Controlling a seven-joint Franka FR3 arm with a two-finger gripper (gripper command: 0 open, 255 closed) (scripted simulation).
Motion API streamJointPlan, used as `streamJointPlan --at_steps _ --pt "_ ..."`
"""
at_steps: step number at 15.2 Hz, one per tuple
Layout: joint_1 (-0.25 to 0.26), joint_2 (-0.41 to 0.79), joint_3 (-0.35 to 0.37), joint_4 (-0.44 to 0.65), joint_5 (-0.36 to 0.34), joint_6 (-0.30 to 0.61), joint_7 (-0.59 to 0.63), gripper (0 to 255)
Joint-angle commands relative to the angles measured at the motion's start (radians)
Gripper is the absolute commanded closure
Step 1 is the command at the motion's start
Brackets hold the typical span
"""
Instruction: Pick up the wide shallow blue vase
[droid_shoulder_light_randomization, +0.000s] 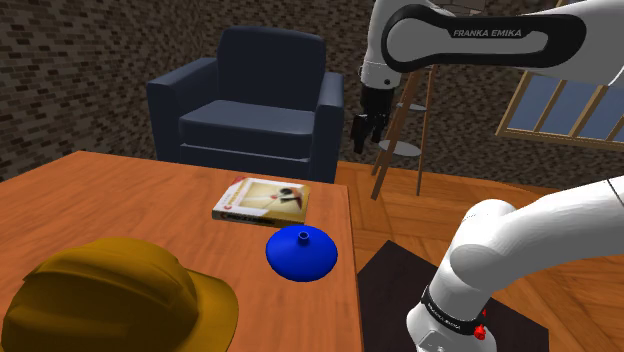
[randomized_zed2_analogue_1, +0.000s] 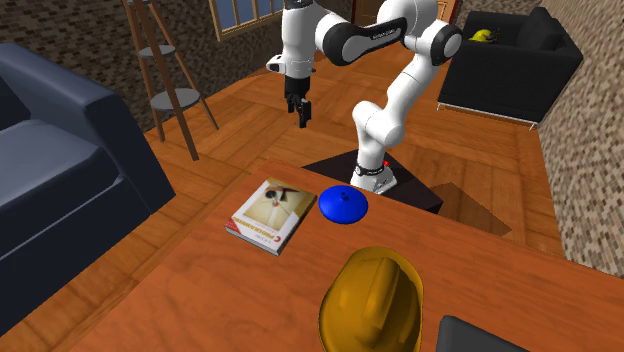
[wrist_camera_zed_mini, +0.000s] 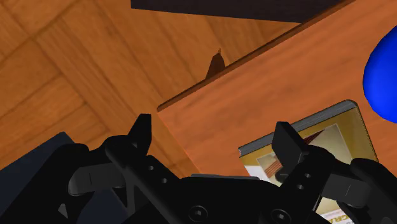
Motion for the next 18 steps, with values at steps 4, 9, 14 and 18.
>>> streamJointPlan --at_steps 4,9,14,18 --pt "0.033 -0.006 0.046 -0.033 0.051 0.015 0.047 0" --pt "0.092 0.0 0.126 -0.072 0.14 0.046 0.125 0" --pt "0.152 0.029 0.209 -0.089 0.23 0.089 0.201 0" --pt "0.198 0.069 0.276 -0.086 0.298 0.129 0.261 0"
